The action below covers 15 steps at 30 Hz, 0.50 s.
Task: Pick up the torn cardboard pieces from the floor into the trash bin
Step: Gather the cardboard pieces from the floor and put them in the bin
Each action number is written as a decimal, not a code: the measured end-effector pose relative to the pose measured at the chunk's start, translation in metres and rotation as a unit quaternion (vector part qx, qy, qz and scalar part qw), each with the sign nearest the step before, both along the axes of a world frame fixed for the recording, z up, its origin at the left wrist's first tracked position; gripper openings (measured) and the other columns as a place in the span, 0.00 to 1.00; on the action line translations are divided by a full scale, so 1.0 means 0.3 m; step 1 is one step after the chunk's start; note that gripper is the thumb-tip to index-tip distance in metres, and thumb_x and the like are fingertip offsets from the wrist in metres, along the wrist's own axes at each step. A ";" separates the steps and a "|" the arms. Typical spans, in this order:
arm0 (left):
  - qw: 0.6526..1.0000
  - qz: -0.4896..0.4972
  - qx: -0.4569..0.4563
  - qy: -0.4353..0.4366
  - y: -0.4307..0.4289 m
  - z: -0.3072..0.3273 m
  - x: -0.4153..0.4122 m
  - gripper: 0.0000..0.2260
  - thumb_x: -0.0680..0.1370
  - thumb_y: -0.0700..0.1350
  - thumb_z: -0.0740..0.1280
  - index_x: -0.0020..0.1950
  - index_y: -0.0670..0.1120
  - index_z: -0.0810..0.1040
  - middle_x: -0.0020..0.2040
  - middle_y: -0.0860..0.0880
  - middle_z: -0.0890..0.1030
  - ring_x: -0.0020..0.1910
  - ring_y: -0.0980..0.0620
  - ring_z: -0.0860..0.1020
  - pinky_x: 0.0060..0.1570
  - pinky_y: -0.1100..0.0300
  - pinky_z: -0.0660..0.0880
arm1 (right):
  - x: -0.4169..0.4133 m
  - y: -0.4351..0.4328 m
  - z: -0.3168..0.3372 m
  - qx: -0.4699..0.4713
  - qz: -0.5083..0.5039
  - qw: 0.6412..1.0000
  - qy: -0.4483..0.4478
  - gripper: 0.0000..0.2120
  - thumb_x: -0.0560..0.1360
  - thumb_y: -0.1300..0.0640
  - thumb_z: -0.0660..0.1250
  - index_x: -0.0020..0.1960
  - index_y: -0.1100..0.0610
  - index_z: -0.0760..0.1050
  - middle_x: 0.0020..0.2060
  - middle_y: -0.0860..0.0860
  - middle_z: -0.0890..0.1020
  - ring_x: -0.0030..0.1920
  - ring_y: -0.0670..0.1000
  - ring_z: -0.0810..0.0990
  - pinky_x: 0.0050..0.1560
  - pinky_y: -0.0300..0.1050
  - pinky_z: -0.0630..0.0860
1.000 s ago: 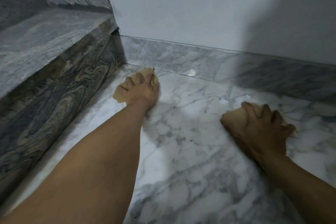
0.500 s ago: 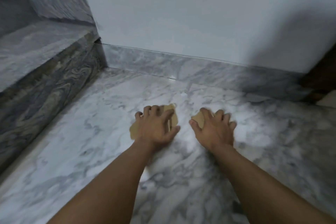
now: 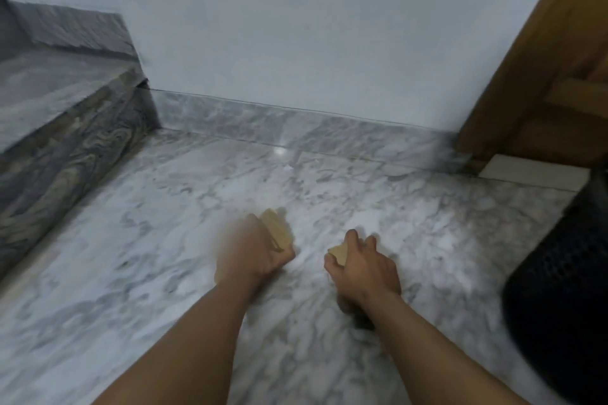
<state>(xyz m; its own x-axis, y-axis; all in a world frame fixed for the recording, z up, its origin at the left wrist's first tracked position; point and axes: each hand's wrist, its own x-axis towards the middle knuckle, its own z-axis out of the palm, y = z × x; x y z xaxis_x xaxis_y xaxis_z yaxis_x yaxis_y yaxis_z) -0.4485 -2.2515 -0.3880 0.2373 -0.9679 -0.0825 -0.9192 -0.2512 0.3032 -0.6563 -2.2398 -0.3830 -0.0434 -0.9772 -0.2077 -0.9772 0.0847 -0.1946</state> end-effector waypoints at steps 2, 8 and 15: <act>0.999 -0.042 0.012 -0.015 0.023 0.021 -0.006 0.39 0.67 0.74 0.67 0.64 0.46 0.65 0.57 0.47 0.76 0.53 0.43 0.80 0.44 0.54 0.72 | -0.042 0.034 0.041 0.001 -0.005 1.000 -0.002 0.27 0.80 0.34 0.53 0.69 0.52 0.61 0.61 0.57 0.72 0.52 0.59 0.80 0.46 0.50 0.73; 0.996 -0.086 -0.029 0.006 -0.051 0.287 -0.088 0.40 0.67 0.73 0.68 0.68 0.47 0.65 0.58 0.44 0.77 0.56 0.40 0.79 0.49 0.51 0.73 | -0.187 0.021 0.329 -0.047 -0.001 0.998 0.030 0.30 0.79 0.33 0.55 0.72 0.53 0.62 0.64 0.58 0.73 0.56 0.62 0.79 0.50 0.52 0.73; 0.977 -0.163 -0.122 0.058 -0.118 0.788 -0.432 0.37 0.65 0.71 0.63 0.65 0.50 0.66 0.53 0.45 0.79 0.51 0.41 0.78 0.50 0.49 0.75 | -0.426 0.025 0.847 -0.182 -0.046 0.980 0.062 0.30 0.79 0.34 0.57 0.72 0.54 0.64 0.62 0.59 0.75 0.58 0.63 0.78 0.51 0.53 0.71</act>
<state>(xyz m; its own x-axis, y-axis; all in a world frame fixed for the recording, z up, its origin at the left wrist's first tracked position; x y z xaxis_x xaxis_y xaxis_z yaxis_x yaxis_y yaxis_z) -0.5782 -2.2870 -0.1516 -0.0835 -0.9849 0.1519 -0.8944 0.1413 0.4244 -0.7840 -2.2323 -0.1289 -0.1371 -0.9766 0.1657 -0.9869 0.1202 -0.1081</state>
